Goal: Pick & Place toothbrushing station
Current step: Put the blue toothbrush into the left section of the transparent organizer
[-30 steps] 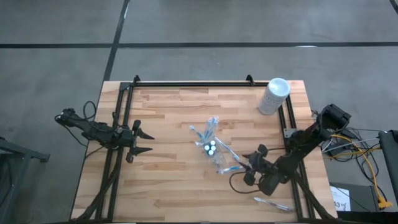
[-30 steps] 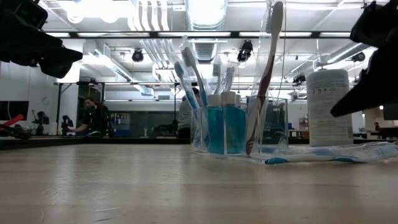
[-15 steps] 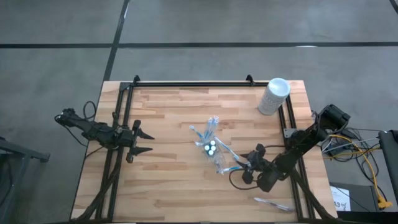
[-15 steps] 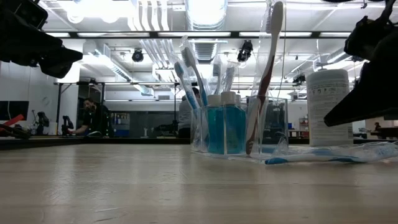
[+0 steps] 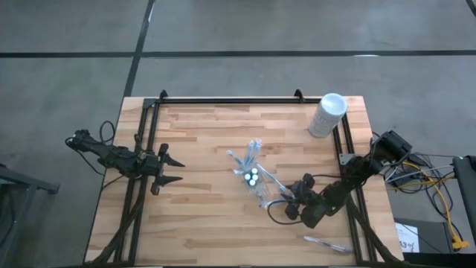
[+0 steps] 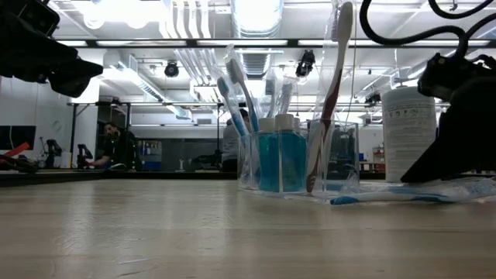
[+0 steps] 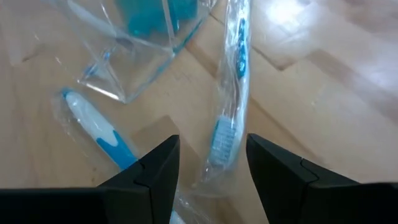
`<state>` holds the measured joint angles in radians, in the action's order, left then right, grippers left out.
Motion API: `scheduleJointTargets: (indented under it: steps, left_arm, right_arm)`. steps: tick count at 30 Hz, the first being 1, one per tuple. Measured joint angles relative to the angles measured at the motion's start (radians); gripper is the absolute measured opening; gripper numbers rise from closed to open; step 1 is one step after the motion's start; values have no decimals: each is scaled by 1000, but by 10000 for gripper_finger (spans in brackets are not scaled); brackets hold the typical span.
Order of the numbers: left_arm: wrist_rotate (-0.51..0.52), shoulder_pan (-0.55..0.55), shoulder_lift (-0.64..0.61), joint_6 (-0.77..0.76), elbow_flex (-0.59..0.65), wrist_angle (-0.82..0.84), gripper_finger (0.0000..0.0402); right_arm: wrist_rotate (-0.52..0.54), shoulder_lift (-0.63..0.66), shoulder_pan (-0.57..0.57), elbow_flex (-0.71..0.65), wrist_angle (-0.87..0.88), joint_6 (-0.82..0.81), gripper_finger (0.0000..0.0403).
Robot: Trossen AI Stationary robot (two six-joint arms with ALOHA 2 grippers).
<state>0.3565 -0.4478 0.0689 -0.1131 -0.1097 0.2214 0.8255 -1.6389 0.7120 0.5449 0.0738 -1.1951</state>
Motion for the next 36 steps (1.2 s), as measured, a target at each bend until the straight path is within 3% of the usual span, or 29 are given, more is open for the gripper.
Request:
scheduleJointTargets:
  steps: [10,28,36]
  left_arm:
    - [0,0,0,0,0,0,227]
    - [0,0,0,0,0,0,227]
    - [0,0,0,0,0,0,227]
  right_arm:
    - [-34,-8,0,0,6,-18,157]
    - [-31,-7,1,0,7,-9,29]
    - [17,8,1,1,24,4,9]
